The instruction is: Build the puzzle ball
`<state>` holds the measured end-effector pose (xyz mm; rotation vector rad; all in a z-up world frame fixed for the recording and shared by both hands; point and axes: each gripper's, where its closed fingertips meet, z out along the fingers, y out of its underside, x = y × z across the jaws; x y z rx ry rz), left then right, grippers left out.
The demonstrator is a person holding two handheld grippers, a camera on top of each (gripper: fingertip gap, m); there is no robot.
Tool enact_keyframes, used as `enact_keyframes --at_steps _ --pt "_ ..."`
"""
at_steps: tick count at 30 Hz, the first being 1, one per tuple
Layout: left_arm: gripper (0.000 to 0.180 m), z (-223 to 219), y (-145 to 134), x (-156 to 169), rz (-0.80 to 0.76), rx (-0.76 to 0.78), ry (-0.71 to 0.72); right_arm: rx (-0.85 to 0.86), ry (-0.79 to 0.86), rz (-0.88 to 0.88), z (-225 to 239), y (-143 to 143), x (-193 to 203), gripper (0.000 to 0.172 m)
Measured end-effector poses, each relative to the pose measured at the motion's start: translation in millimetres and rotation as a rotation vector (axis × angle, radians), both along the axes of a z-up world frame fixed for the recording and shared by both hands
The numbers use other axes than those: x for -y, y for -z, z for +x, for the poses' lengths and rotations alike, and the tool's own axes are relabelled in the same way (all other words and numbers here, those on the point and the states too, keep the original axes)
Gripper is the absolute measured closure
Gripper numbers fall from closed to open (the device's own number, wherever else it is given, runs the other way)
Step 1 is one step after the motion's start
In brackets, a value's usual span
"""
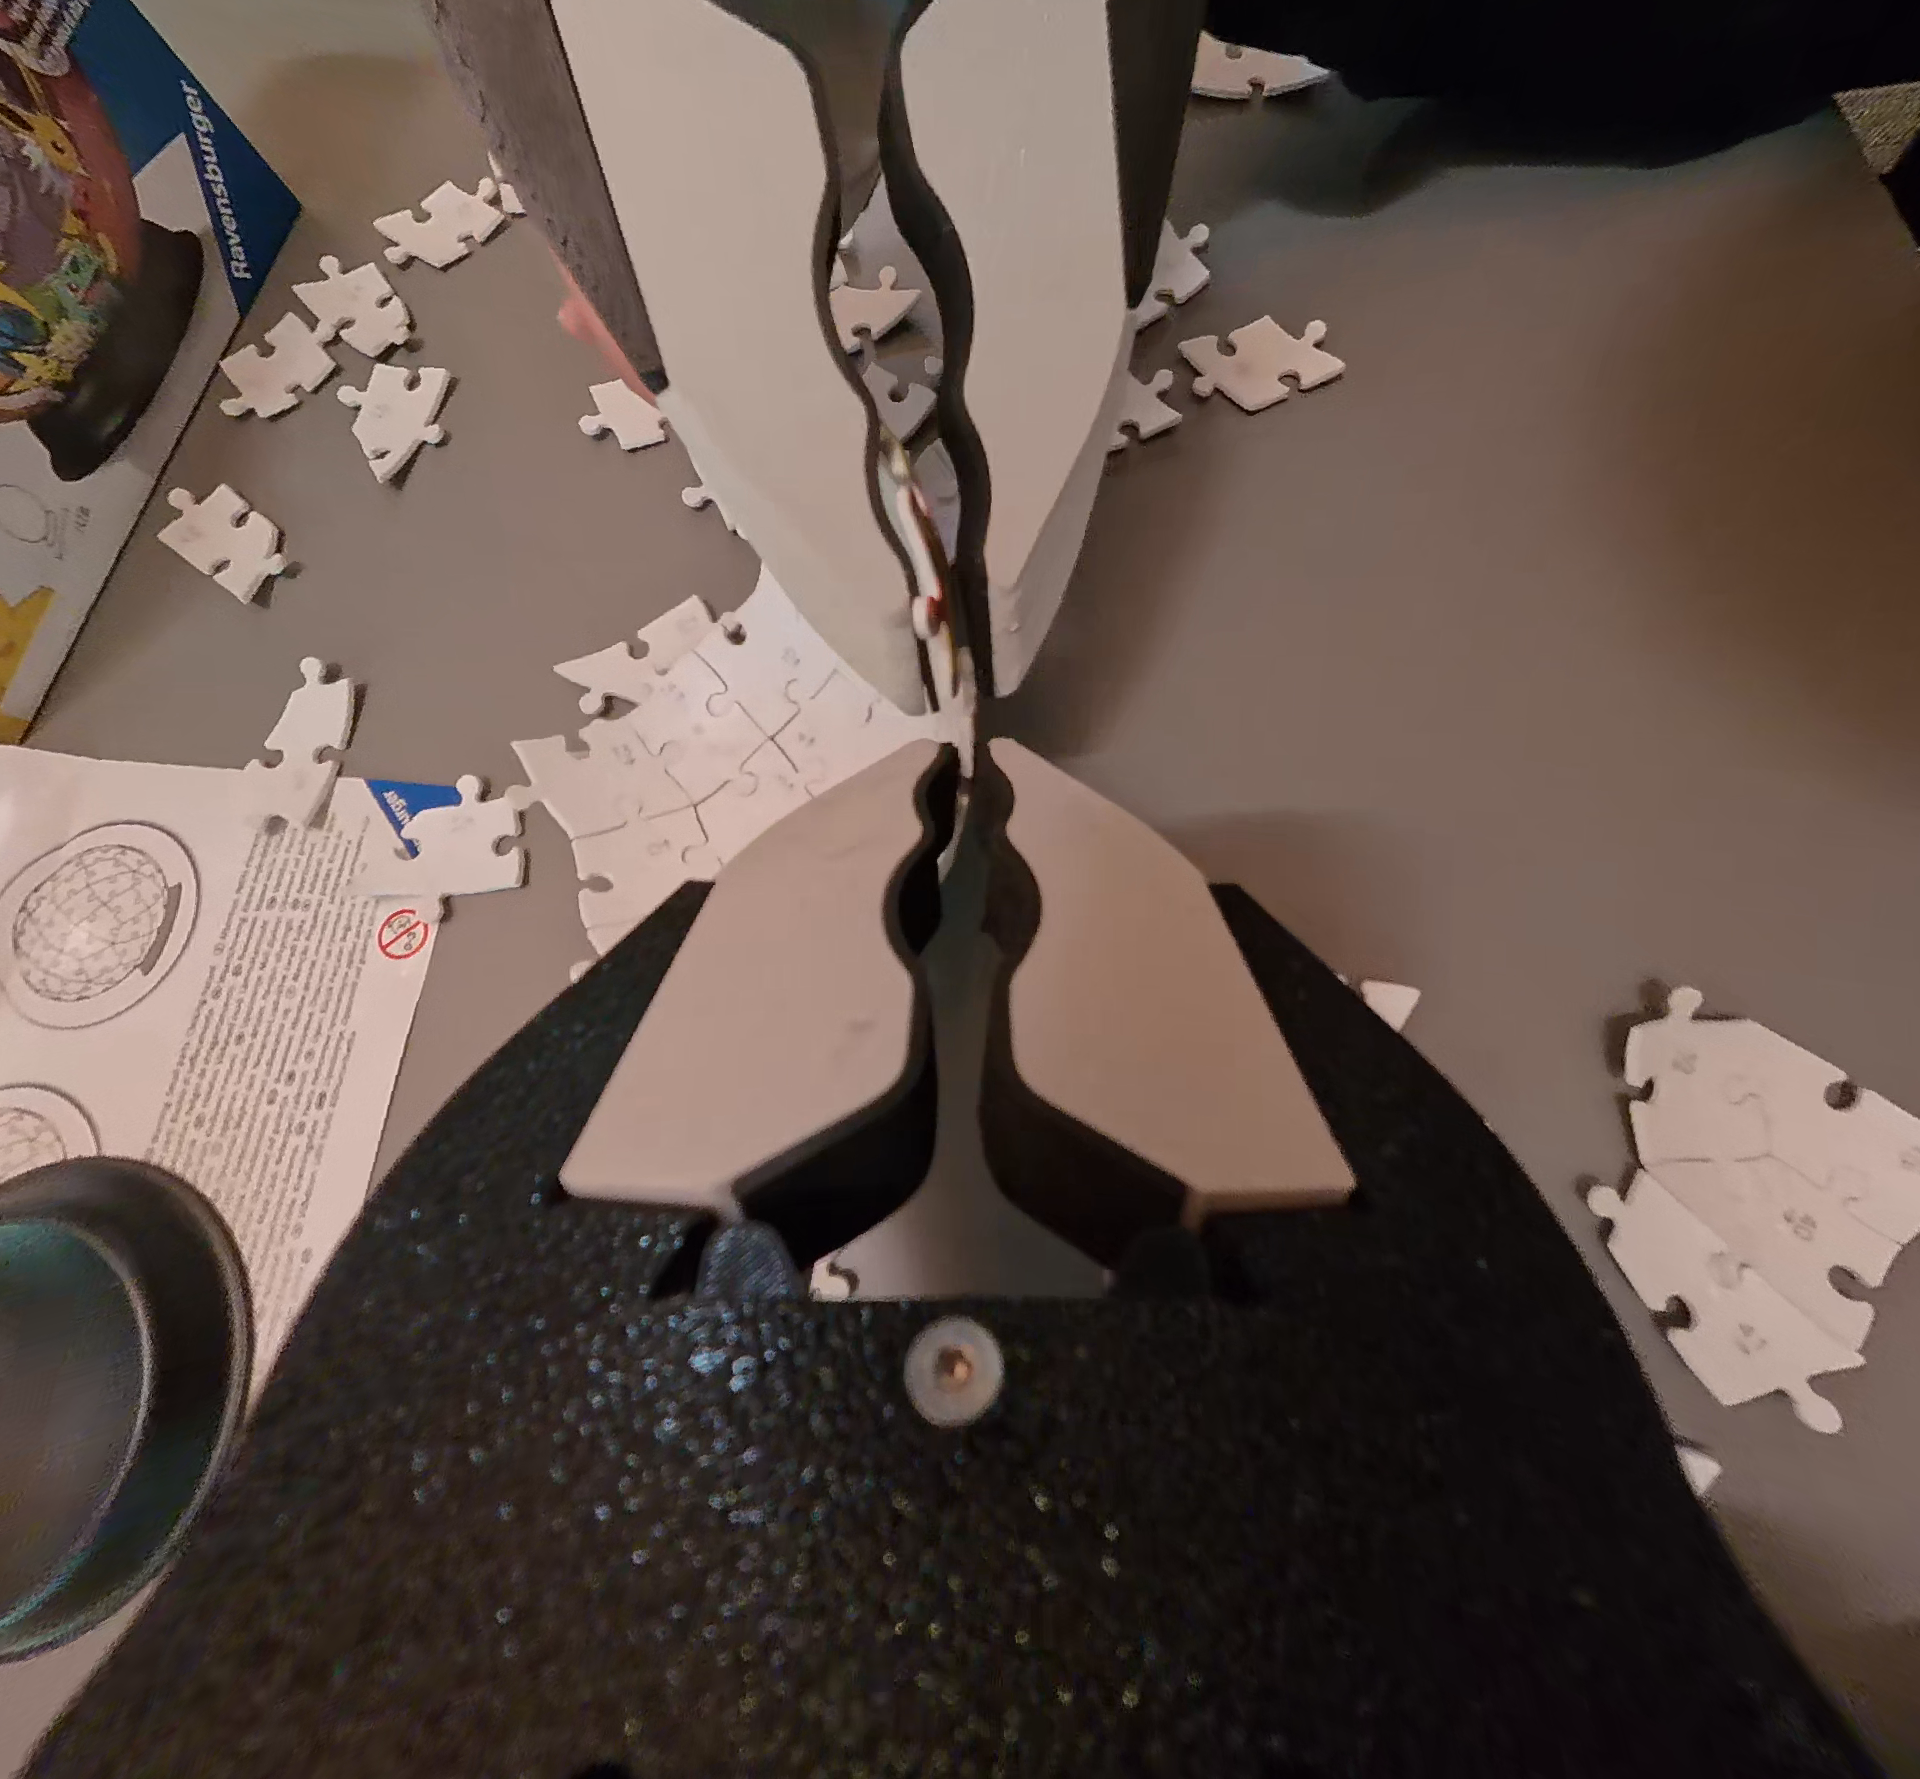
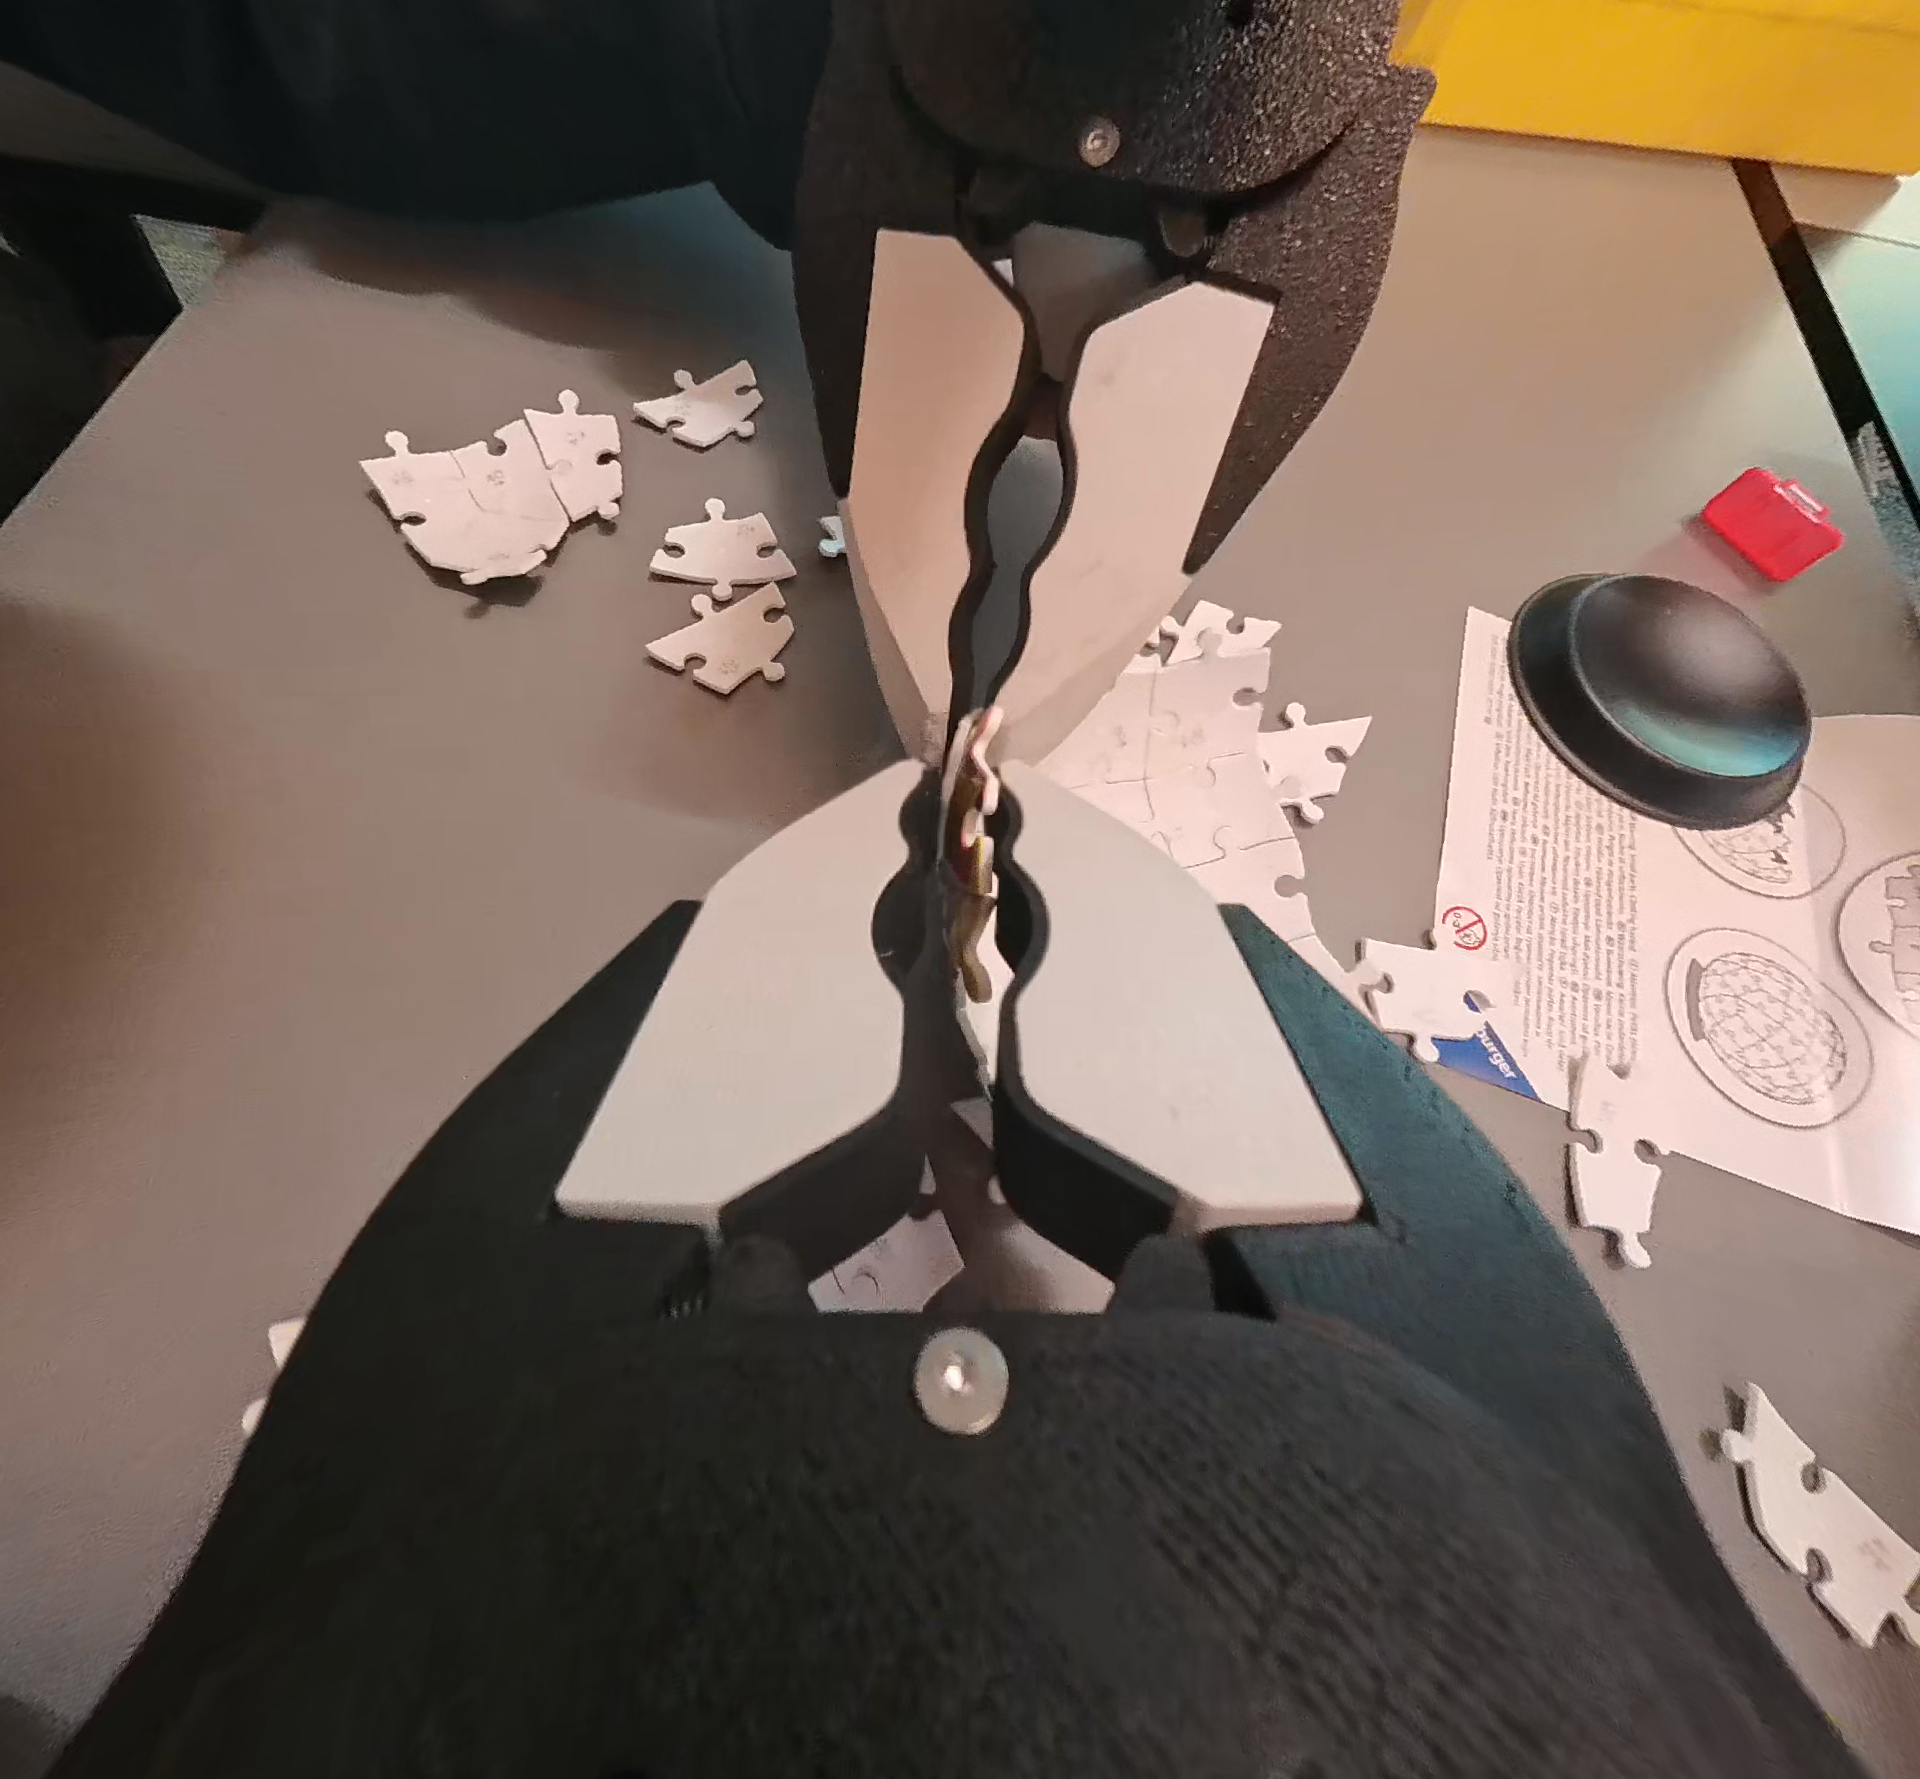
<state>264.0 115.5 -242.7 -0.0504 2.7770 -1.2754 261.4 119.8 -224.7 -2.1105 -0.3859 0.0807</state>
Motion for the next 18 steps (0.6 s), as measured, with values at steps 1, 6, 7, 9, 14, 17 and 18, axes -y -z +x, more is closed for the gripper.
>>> enact_keyframes --at_steps 1,6,7,9,14,17,18 --pt "0.179 0.2 -0.1 0.7 -0.001 0.003 -0.001 0.003 0.006 0.0 0.9 -0.5 0.7 0.162" --pt "0.179 1.2 -1.1 2.3 -0.004 -0.002 0.005 0.03 0.031 0.004 6.9 -4.1 6.0 0.138" --pt "0.179 1.5 -1.4 2.3 -0.005 -0.002 0.005 0.034 0.024 0.009 6.7 -5.8 7.5 0.138" --pt "0.179 1.6 -1.7 1.9 -0.003 0.0 0.006 0.041 0.02 0.021 7.4 -10.9 11.4 0.138" --pt "0.179 1.0 -2.0 1.7 0.0 -0.002 0.012 0.024 0.051 0.074 14.5 -19.4 13.7 0.154" --pt "0.179 0.9 -0.3 1.5 0.017 0.001 0.021 0.017 0.029 0.054 12.2 -13.8 12.3 0.16" --pt "0.179 1.2 0.1 1.3 0.022 0.002 0.02 0.022 0.026 0.054 12.2 -13.4 11.6 0.162"
